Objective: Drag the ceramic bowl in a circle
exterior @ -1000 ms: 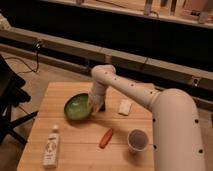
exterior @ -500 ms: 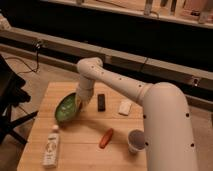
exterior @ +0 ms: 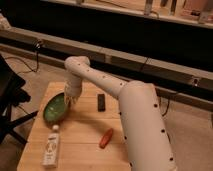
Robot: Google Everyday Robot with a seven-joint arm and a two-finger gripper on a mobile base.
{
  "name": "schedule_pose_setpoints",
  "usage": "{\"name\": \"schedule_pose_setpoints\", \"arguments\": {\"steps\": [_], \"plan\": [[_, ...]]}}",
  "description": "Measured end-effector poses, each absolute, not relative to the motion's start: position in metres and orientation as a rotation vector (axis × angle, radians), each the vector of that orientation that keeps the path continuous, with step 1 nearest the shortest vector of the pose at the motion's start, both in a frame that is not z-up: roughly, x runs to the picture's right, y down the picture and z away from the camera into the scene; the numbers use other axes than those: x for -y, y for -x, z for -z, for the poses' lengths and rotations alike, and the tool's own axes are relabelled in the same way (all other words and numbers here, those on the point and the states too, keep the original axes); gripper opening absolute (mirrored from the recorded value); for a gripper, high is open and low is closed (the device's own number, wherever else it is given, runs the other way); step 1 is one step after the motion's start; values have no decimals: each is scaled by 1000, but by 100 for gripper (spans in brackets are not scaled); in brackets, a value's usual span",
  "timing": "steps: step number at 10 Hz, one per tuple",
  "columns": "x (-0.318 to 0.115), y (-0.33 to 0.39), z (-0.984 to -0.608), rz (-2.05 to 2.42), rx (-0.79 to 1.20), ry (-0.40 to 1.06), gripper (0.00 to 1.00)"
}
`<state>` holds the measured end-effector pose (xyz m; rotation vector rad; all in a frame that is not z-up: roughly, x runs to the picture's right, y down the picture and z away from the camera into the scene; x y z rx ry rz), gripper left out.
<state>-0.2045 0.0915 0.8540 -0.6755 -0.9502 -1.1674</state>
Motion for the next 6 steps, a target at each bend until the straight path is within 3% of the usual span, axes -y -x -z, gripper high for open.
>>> {"name": "schedule_pose_setpoints", "arguments": {"steps": [2, 6], "plan": [[-81, 201, -868, 1154, 940, 684, 0], [-86, 167, -853, 1101, 945, 655, 0]]}}
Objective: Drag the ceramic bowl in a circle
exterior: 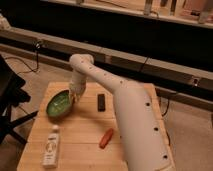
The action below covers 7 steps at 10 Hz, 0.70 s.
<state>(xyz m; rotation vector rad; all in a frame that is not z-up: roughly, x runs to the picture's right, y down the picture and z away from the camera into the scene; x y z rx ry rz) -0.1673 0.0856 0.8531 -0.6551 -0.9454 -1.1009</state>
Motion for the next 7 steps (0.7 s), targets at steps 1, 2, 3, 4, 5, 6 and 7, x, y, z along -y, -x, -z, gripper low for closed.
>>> {"name": "schedule_pose_setpoints", "arguments": {"steps": [1, 2, 3, 4, 5, 6, 7], "plan": [[-82, 167, -857, 1088, 944, 652, 0], [-77, 166, -862, 1080, 944, 653, 0], [-71, 157, -867, 1070, 942, 653, 0], [-70, 147, -867, 1062, 940, 653, 0], [-74, 137, -862, 1051, 941, 650, 0], [-79, 127, -857, 1033, 938, 646, 0], [-82, 124, -854, 1018, 937, 640, 0]]}}
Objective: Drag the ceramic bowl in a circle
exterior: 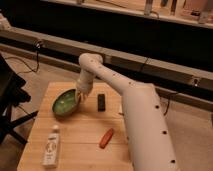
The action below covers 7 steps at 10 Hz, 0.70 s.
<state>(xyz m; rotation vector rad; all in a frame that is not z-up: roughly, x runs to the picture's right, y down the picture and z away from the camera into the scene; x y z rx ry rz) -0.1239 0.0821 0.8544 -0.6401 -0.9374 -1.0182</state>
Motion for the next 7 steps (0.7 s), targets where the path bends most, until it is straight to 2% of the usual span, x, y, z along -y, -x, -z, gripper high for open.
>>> {"name": "schedule_pose_setpoints", "arguments": {"steps": [7], "plan": [[-76, 92, -858, 945, 930, 637, 0]]}}
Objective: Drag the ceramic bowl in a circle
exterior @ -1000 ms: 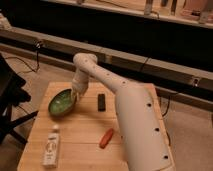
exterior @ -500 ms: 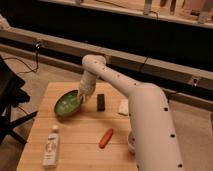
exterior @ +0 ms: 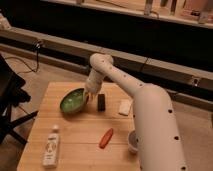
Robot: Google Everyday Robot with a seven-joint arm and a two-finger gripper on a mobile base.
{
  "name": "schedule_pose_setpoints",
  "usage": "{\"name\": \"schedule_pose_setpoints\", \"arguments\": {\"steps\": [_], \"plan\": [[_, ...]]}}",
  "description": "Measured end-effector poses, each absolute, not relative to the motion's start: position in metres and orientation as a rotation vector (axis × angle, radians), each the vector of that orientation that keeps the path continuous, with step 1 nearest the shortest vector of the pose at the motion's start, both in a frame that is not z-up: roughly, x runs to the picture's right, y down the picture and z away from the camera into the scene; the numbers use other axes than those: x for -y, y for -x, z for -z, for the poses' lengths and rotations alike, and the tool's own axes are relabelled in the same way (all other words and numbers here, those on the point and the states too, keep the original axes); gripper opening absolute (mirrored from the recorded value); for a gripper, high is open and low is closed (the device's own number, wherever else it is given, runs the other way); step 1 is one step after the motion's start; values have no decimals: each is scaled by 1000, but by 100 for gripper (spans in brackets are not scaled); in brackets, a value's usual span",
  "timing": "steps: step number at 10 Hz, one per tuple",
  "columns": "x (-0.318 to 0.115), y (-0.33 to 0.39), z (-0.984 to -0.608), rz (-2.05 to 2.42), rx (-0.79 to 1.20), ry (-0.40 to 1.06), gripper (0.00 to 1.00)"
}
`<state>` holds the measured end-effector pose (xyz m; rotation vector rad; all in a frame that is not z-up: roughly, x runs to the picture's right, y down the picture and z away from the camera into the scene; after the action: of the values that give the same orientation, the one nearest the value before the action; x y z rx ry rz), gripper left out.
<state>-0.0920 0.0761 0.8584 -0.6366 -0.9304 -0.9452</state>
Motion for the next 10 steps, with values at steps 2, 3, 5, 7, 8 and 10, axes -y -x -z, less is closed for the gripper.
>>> {"name": "schedule_pose_setpoints", "arguments": {"steps": [2, 3, 5, 7, 8, 10], "plan": [[-71, 91, -862, 925, 931, 628, 0], [-70, 84, -863, 917, 931, 626, 0], [-80, 75, -855, 913, 934, 631, 0], [-81, 73, -853, 895, 930, 628, 0], [-79, 74, -855, 889, 930, 625, 0], [-84, 70, -851, 887, 938, 637, 0]]}}
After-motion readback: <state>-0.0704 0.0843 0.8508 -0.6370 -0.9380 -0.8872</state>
